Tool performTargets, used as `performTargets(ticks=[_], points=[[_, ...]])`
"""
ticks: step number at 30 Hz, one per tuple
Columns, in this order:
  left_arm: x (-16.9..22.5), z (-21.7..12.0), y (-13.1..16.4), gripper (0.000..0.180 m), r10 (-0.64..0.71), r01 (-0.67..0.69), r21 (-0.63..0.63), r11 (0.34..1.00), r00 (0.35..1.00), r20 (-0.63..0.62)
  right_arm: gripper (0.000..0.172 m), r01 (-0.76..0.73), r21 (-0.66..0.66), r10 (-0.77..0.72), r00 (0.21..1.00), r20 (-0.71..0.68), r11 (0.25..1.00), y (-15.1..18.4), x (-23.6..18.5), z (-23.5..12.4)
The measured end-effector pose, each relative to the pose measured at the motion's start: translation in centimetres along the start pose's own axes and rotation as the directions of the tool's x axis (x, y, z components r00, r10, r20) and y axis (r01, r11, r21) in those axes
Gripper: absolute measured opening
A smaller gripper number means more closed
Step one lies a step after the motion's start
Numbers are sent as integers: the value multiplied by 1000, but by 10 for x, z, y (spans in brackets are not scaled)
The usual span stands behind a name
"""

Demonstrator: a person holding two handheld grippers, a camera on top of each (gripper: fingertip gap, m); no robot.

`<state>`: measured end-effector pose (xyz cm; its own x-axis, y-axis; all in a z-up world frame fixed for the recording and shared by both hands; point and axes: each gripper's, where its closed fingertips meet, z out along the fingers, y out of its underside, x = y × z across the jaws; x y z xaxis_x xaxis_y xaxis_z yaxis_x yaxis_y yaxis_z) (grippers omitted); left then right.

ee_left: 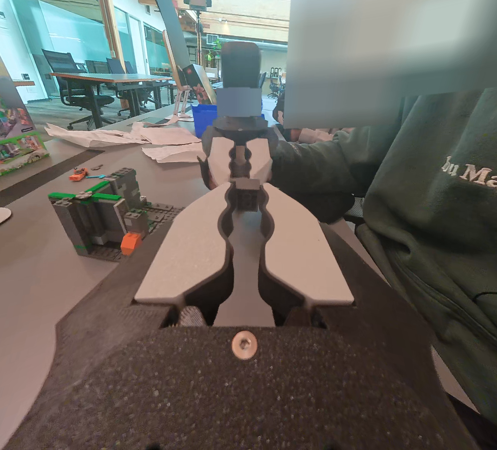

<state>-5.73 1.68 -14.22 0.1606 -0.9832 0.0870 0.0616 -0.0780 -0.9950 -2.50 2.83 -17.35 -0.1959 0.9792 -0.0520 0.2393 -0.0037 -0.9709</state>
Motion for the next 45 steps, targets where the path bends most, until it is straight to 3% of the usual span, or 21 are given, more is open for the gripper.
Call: performTargets(ticks=[4, 10, 16, 20, 24, 31, 34, 38, 45], points=[[-14, 4, 17, 16, -16, 22, -82, 996, 997, 75, 16, 11, -68, -11, 1000, 4, 998, 15, -2, 11], [-14, 14, 42, 16, -25, 37, -192, 981, 998, 64, 16, -8, -68, 8, 1000, -4, 998, 19, 2, 11], [-21, 14, 58, 16, -17, 45, -276, 960, 995, 103, 17, 15, -196, -19, 1000, -20, 981, 43, 3, 19], [-28, 14, 87, 16, 61, 10, -437, 899, 987, 148, 17, 9, -186, -12, 1000, -12, 983, 43, 3, 20], [-28, 15, 93, 16, 78, -2, -469, 883, 987, 142, 16, -36, -143, 36, 999, -3, 989, 39, 5, 17], [-23, 17, 81, 27, 79, -18, -421, 907, 989, 128, 16, -107, -35, 108, 993, 40, 994, 26, 6, 11], [-12, 23, 64, 26, -1, 24, -314, 949, 997, 74, 16, -83, 59, 79, 994, 70, 995, 12, 1, 7], [1, 31, 32, 24, -166, 163, -122, 979, 986, -16, 16, 8, 173, -22, 997, 79, 985, -6, -8, 3], [8, 38, 17, 23, -396, 396, -27, 918, 911, -117, 16, 277, 179, -273, 961, -51, 944, -16, -15, 5]])
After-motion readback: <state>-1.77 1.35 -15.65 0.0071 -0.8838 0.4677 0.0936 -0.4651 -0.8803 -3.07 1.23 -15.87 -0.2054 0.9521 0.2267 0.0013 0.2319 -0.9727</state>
